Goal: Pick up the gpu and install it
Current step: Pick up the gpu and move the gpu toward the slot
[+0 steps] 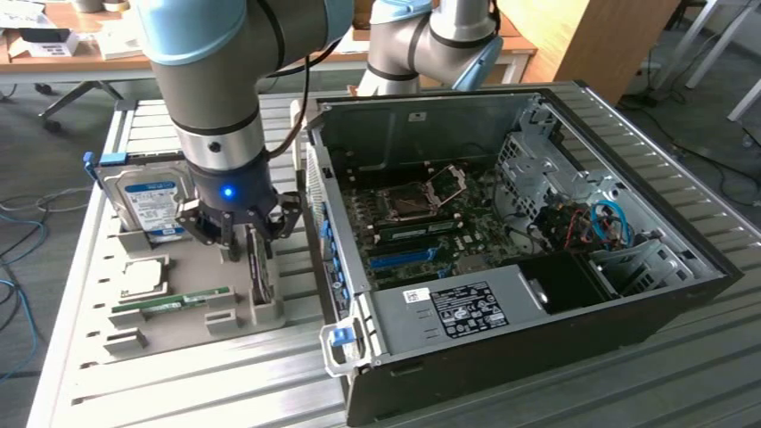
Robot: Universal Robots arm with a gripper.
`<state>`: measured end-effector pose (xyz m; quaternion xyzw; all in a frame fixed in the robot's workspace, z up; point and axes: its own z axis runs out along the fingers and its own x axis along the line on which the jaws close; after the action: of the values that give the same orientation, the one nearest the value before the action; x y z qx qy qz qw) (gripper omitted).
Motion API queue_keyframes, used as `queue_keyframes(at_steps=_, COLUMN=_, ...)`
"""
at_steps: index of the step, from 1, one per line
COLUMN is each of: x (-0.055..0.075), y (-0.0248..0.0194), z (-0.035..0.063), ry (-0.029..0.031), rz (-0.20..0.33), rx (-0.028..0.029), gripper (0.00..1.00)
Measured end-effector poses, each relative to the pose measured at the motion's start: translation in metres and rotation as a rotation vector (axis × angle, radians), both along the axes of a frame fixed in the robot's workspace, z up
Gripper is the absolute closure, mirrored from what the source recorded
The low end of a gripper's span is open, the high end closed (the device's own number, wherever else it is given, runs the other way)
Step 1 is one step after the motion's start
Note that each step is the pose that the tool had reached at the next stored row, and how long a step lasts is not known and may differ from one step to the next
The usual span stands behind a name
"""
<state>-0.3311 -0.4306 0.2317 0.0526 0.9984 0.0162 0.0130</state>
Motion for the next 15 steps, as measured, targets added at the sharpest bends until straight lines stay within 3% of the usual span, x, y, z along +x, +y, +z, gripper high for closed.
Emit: queue_keyframes(at_steps=15, x=0.0015, y=0.0000, z=-0.0001, ry=-0.0002, rz=0.000, rx=0.0001, gripper=0.53)
